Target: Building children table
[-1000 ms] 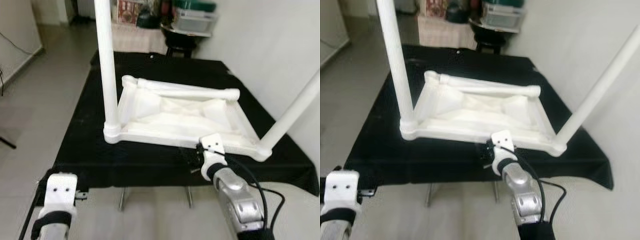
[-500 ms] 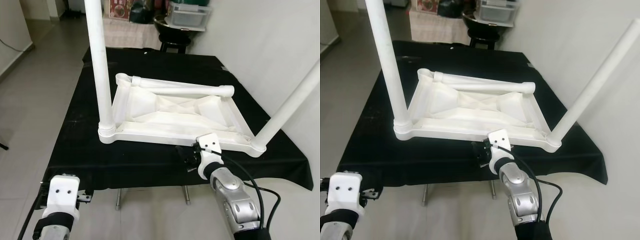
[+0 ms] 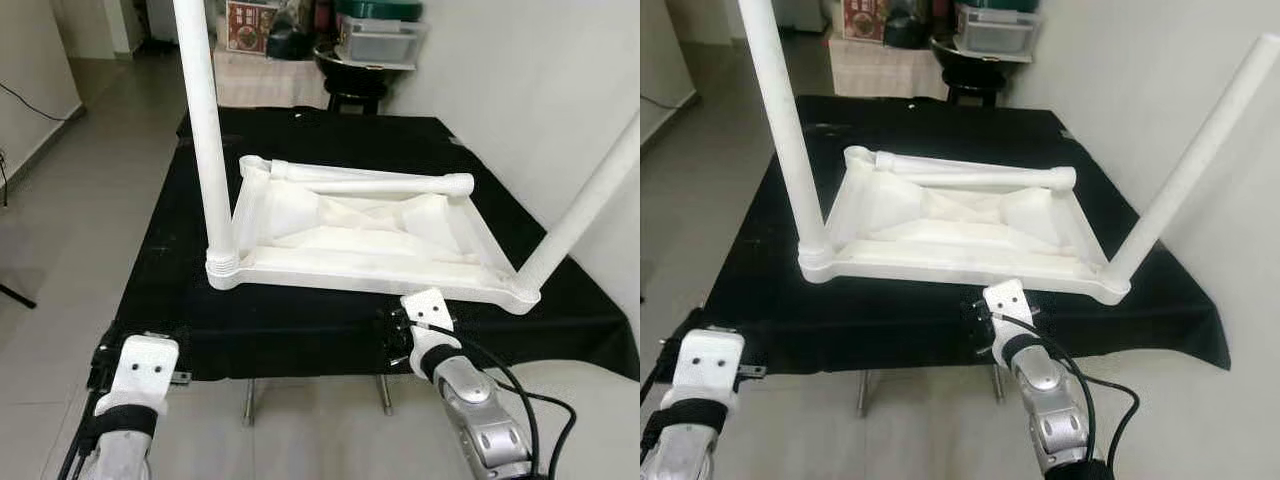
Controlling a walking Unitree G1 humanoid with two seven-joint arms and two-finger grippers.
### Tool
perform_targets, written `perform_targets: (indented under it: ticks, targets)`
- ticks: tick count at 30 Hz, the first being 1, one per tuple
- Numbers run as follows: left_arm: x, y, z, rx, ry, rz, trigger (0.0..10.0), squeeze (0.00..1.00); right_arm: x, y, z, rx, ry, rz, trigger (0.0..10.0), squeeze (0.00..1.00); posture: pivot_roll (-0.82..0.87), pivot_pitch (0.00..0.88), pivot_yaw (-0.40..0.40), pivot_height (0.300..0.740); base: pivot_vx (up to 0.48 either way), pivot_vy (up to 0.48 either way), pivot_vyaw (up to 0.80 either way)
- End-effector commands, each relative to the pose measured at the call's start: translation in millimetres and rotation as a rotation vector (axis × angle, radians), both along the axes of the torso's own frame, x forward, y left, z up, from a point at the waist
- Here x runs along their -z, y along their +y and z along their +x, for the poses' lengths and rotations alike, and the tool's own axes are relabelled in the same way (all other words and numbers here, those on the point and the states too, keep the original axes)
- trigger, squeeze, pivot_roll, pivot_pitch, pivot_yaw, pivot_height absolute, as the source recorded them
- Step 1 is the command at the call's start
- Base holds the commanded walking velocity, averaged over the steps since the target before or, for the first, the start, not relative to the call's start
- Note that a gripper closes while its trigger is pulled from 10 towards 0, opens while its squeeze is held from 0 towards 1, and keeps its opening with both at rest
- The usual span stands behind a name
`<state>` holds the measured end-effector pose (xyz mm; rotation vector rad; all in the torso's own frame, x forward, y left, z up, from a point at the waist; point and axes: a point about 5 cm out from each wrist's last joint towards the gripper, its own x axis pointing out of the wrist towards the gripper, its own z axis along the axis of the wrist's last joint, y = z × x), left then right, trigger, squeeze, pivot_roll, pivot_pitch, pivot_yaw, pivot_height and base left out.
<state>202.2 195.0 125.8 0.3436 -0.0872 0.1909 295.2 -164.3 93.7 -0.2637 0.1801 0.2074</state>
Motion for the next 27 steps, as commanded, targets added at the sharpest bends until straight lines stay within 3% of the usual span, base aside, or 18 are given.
perform_targets:
  ticks: [1,9,18,27]
  targets:
    - [4.3,5.3,-1.9,0.000,0.012,-0.023,10.0,0.00,-2.6,-0.1,2.9,0.025,-0.015,0.026,10.0,0.00,0.02,0.054,-0.100,0.740,0.000,0.000,0.00]
    - [3.3,17.4,-7.2,-0.048,0.007,-0.067,10.0,0.00,-8.1,9.1,1.9,0.030,-0.053,0.024,10.0,0.00,0.05,0.075,-0.116,0.740,0.000,0.000,0.00]
    - [0.8,32.2,-21.3,-0.064,0.043,-0.046,10.0,0.00,-10.9,22.4,-8.7,0.040,-0.074,0.071,10.0,0.00,0.06,0.119,-0.031,0.740,0.000,0.000,0.00]
    - [-0.4,38.4,-20.7,-0.050,0.053,-0.061,10.0,0.00,-12.6,28.0,-13.9,0.041,-0.090,0.056,10.0,0.00,0.03,0.121,-0.026,0.740,0.000,0.000,0.00]
